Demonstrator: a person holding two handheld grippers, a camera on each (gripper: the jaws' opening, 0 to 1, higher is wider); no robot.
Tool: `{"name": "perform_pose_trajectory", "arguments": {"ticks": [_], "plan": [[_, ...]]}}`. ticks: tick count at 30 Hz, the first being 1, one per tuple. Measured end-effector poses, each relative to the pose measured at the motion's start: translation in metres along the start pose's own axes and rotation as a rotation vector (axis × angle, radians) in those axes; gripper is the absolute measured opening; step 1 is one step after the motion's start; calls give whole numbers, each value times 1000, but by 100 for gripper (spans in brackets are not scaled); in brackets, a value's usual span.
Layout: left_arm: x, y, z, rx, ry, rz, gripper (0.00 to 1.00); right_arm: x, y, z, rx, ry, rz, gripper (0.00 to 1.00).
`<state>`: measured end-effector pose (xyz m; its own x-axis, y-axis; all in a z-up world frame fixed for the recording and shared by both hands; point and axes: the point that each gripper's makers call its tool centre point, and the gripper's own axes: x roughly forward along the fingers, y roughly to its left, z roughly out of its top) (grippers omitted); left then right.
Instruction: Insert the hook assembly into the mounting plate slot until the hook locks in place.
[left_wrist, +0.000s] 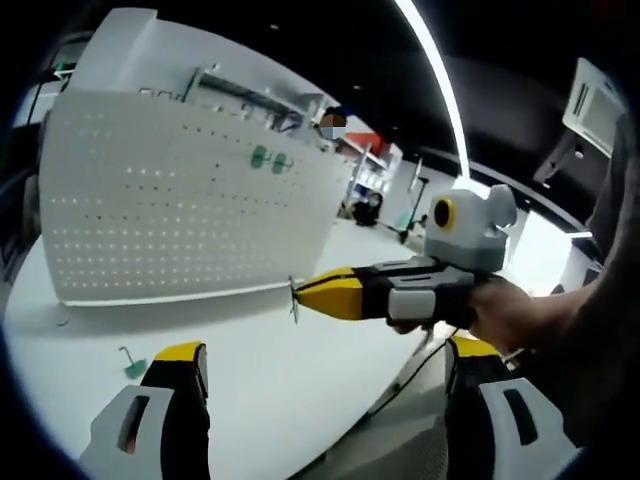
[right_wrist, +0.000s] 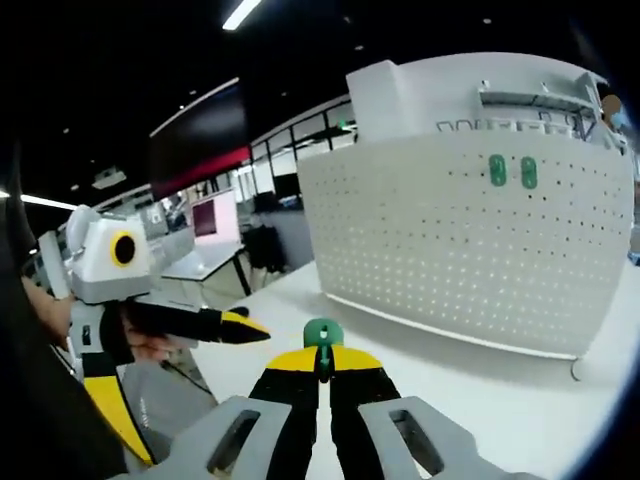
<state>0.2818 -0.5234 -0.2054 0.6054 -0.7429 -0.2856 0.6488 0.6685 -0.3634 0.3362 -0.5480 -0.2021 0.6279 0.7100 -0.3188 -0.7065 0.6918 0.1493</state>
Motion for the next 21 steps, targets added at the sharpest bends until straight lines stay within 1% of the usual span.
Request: {"name": "perform_pose_trajectory", "arguments": {"ticks": [4, 7, 12, 16, 21], "plan": [[-5, 0, 4, 7, -9, 10, 100, 0, -12, 1, -20, -1, -26, 1], [-6, 1, 7, 13, -23, 16, 100, 1, -27, 6, -63, -5, -66, 1], [-8, 5, 7, 0, -31, 31, 100, 4, -50, 14, -92, -10, -117, 1], [-10, 7, 5, -8, -30, 41, 100, 4, -66, 24, -124, -29, -170, 1], [-13, 14, 2, -23, -23, 62, 100, 2, -87, 37, -116, -72, -242, 1]]}}
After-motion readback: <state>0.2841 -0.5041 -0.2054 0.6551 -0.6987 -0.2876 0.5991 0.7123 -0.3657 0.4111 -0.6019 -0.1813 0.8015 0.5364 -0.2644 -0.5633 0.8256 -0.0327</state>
